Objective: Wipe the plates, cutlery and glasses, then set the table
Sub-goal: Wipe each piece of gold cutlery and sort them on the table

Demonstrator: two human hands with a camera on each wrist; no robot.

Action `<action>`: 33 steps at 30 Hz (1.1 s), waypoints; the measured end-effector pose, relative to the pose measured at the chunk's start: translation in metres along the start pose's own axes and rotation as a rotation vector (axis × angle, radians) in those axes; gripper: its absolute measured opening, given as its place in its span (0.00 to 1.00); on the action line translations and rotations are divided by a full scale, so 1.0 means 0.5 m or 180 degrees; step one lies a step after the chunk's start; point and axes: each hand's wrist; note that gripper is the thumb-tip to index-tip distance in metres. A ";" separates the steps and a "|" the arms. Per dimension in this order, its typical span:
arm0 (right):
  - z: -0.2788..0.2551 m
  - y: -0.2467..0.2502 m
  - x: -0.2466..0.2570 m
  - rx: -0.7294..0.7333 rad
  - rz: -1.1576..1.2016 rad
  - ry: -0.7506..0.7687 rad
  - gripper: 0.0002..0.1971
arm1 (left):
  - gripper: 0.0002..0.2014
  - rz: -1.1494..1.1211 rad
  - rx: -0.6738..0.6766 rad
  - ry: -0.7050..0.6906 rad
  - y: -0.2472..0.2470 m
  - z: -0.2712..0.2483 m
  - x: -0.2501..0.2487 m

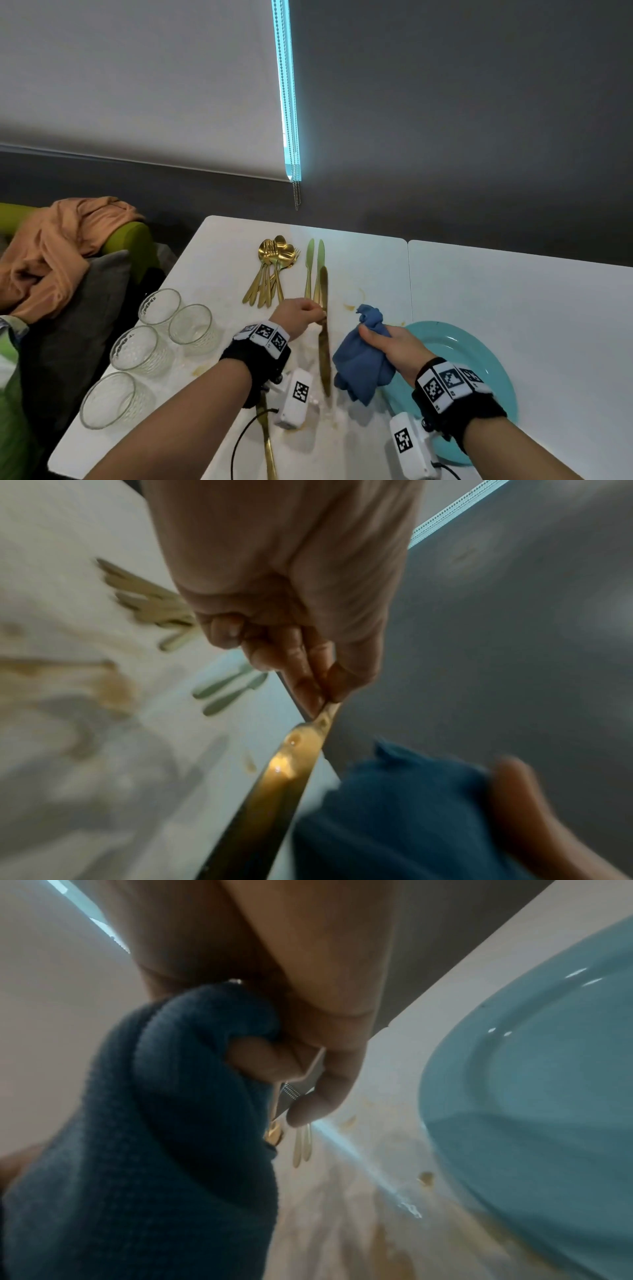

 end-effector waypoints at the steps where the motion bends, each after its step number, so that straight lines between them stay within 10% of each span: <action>1: 0.002 -0.010 0.006 0.0092 -0.0171 0.0057 0.10 | 0.04 -0.0203 0.0082 -0.0070 -0.013 -0.009 -0.015; 11: -0.009 -0.009 0.003 0.0160 -0.1488 0.0159 0.08 | 0.08 -0.0839 0.0128 -0.0136 -0.059 -0.046 -0.056; 13: -0.014 0.010 0.000 0.0277 -0.2080 0.0179 0.10 | 0.00 -0.0108 0.0198 -0.0103 -0.046 -0.047 -0.059; 17: -0.023 0.041 0.004 0.0518 -0.2908 0.0161 0.12 | 0.35 0.2479 -0.0118 -0.0545 -0.008 -0.037 -0.068; 22: -0.022 0.046 0.016 0.0705 -0.3356 0.0267 0.14 | 0.15 0.4014 -0.0097 -0.1678 0.023 -0.027 -0.066; 33: 0.001 0.136 0.082 0.0302 -0.3217 0.0344 0.11 | 0.12 0.2852 0.0197 -0.0770 0.074 -0.036 -0.018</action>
Point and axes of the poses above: each hand's wrist, its own z-axis towards the middle knuckle, its own y-axis out of the back of the hand, x = y × z, and after that the axes turned 4 degrees about y, right-handed
